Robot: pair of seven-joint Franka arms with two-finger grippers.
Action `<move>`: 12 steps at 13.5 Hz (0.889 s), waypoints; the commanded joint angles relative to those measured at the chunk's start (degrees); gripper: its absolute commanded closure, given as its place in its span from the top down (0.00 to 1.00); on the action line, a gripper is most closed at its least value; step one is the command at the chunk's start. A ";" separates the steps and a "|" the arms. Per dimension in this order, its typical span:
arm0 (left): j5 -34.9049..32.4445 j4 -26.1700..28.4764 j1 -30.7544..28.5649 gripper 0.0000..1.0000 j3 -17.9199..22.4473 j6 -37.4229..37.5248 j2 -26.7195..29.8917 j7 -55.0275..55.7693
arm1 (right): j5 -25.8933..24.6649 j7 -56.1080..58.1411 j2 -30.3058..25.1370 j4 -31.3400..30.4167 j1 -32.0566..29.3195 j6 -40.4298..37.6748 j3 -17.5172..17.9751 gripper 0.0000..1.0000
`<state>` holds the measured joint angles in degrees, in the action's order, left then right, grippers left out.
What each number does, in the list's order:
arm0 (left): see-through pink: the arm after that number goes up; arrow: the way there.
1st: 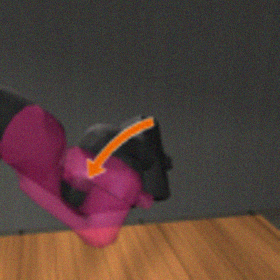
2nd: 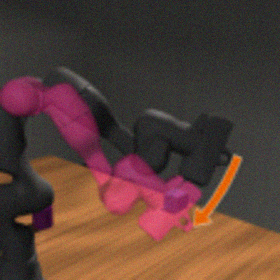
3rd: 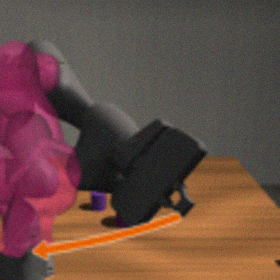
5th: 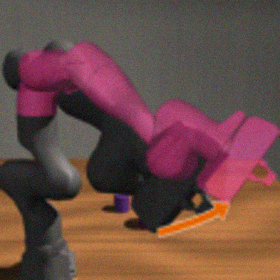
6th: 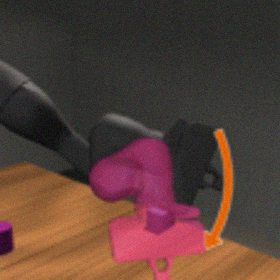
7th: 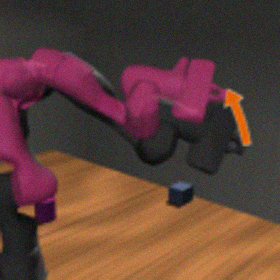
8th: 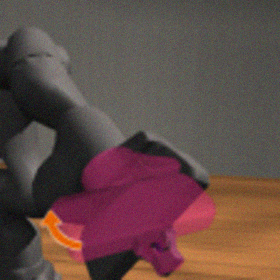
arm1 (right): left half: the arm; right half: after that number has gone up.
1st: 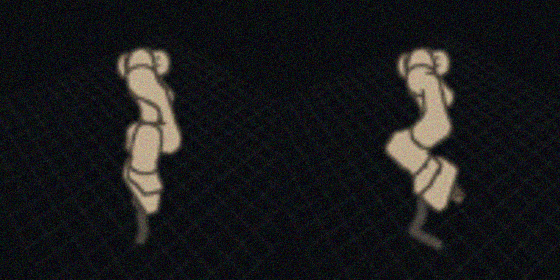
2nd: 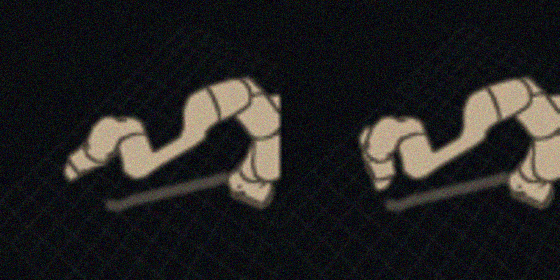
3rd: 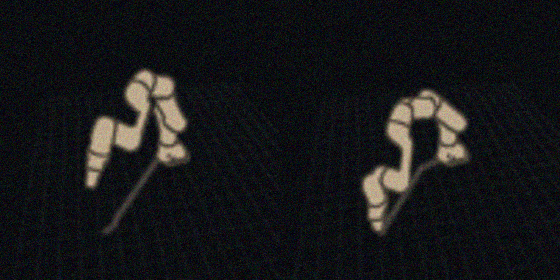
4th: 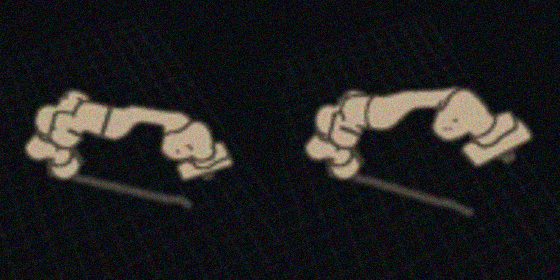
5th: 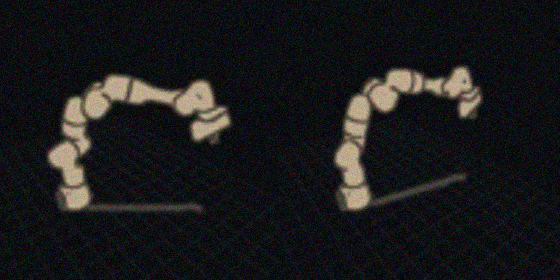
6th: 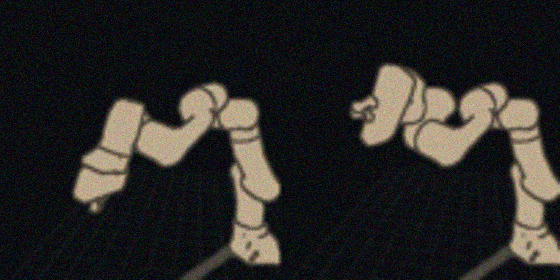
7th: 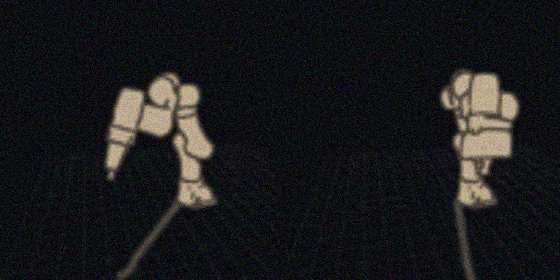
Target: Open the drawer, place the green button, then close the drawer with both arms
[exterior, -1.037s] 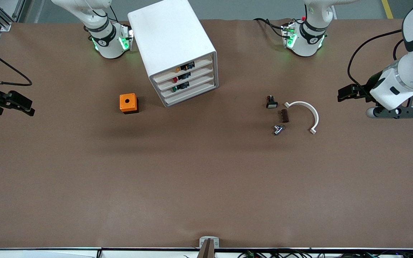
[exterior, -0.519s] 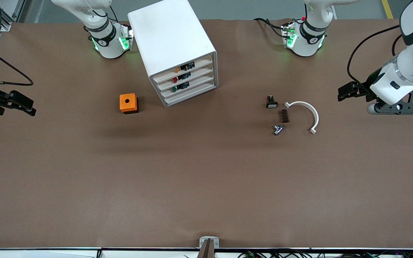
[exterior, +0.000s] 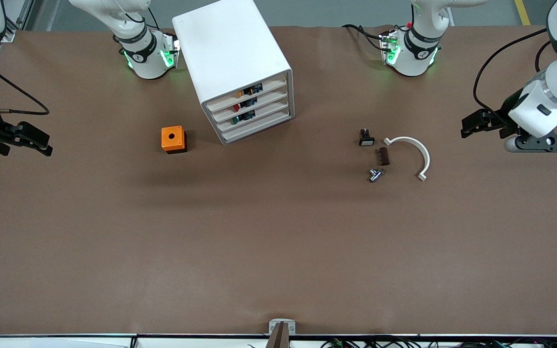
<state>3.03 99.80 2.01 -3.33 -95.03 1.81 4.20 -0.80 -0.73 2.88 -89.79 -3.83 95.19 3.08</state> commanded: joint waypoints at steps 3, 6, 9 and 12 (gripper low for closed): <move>-0.92 -3.98 0.36 0.99 0.43 0.89 0.83 0.10 | -0.87 -0.59 0.02 0.23 -0.12 -0.53 -0.18 1.00; -0.83 -6.28 0.36 0.99 0.43 2.30 0.83 0.02 | -0.87 -0.59 0.02 0.23 -0.12 -0.53 -0.18 1.00; -0.92 -7.77 0.36 0.99 0.43 3.18 0.39 -0.42 | -0.87 -0.59 0.02 0.23 -0.12 -0.53 -0.18 1.00; -0.92 -7.86 0.36 0.99 0.43 3.62 0.30 -0.69 | -0.87 -0.59 0.02 0.58 -0.04 0.16 -0.18 1.00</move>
<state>3.03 92.93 2.01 -3.23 -92.66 2.17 4.21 -0.81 -0.73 2.89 -89.79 -3.86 95.26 2.77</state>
